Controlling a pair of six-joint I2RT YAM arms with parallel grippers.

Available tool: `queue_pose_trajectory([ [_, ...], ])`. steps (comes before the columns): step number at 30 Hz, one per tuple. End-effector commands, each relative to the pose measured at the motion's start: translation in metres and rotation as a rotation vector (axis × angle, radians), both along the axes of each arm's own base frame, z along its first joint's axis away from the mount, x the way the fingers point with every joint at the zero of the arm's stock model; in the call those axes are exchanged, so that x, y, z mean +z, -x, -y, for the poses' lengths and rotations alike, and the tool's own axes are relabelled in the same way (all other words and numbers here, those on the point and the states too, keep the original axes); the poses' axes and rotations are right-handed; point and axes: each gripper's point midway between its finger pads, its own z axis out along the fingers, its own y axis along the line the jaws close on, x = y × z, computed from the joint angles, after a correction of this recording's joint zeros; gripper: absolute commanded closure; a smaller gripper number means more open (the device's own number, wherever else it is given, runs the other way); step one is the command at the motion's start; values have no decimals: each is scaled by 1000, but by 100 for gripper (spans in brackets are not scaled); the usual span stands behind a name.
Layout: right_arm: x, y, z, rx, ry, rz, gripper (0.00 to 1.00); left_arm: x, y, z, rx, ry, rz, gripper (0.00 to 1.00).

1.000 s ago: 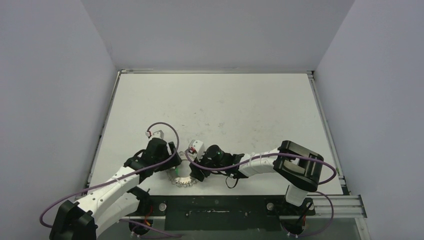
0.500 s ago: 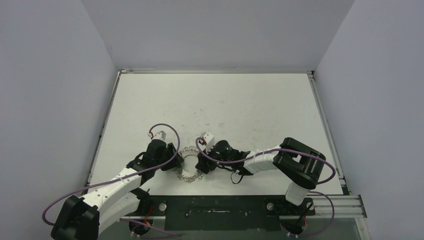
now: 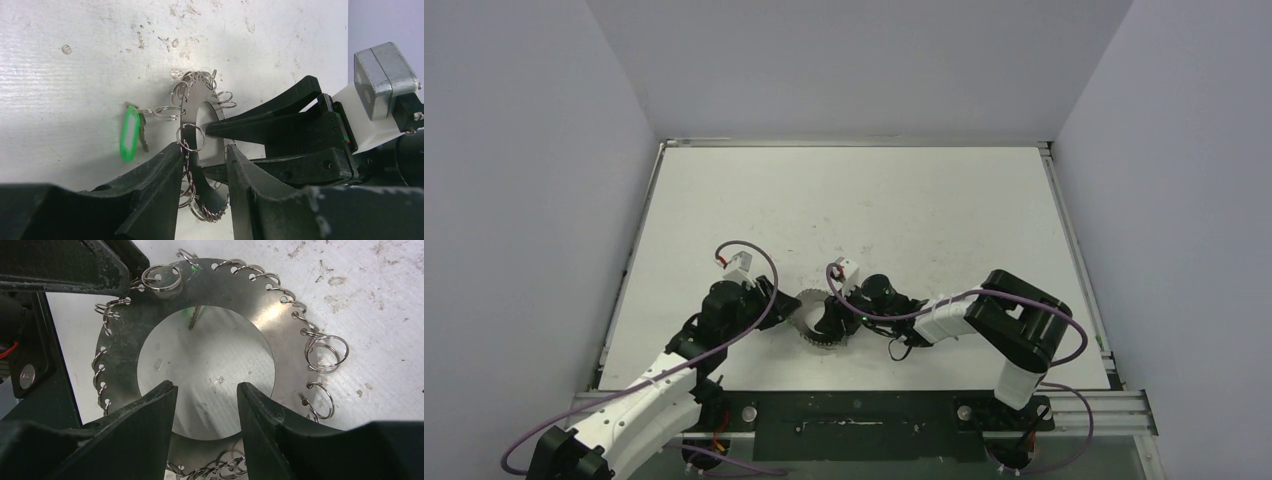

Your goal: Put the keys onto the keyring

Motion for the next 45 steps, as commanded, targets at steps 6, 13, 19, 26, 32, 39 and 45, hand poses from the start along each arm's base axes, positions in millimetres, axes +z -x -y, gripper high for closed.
queue_pose_trajectory([
  [6, 28, 15, -11, 86, -102, -21, 48, 12, -10, 5, -15, 3, 58, 65],
  [13, 49, 12, -23, 69, -236, -58, 46, 8, -15, 5, -30, -53, 43, 61],
  [19, 21, 13, -21, 49, -7, -49, 44, -2, -13, -22, 48, -193, -3, 43],
  [26, 4, 2, -14, -79, 86, -110, 40, -24, -1, -17, 44, -140, -86, 41],
  [32, -9, -8, -7, -251, 96, -288, 41, -37, 2, -16, 57, -114, -118, 42],
  [39, -25, 5, -30, -214, -24, -560, 43, -42, -1, -14, 85, -51, -94, 52],
  [45, -40, 2, -30, -311, -129, -667, 51, -47, 5, -8, 70, -11, -121, 64],
])
